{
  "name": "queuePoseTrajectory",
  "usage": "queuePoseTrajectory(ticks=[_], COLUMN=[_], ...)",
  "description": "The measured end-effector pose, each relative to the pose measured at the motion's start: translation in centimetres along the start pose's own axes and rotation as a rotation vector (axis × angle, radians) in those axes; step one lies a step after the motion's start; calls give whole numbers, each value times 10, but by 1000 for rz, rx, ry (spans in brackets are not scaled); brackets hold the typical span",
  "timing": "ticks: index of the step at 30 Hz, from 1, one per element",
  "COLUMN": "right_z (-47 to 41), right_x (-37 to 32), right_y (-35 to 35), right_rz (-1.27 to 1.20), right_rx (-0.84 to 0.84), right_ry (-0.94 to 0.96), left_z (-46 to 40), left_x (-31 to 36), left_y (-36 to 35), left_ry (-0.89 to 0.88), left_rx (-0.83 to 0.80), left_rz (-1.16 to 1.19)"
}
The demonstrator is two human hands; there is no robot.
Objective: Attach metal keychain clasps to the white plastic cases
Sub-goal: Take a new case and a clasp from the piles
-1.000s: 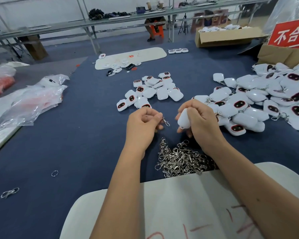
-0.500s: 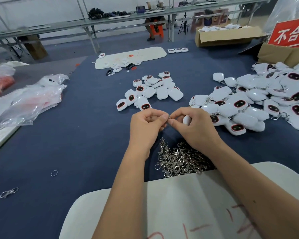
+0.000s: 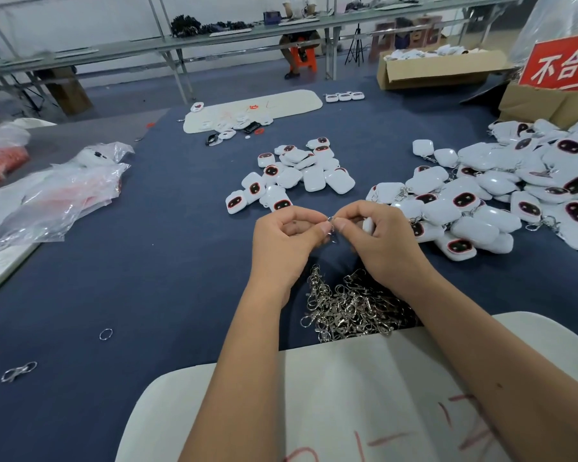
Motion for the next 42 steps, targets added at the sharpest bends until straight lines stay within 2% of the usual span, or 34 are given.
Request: queuePoseTrajectory(ticks=[7, 14, 23, 36, 42], right_z=[0, 0, 2, 3, 4], right_x=[2, 2, -1, -6, -9], right_y=[3, 4, 4, 4, 1], right_rz=[-148, -147, -120, -10, 150], right_rx=[-34, -69, -52, -40, 35], right_ry=[-24, -62, -65, 22, 204], left_z=[0, 1, 3, 3, 3], left_x=[1, 4, 5, 6, 4], left_y=[-3, -5, -7, -6, -7], left_ry=[-82, -153, -203, -202, -232], left_rx=[-38, -71, -33, -63, -32], left_rz=[-82, -102, -172, -218, -255])
Point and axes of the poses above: each hand's wrist, its own z-axis away from the middle knuckle, its own y-axis out of the back of the hand, x = y × z, the point moved 1 cm from there along -z, towards the middle knuckle, and after that the axes turned 1 degree about -z, right-handed, at the moved point
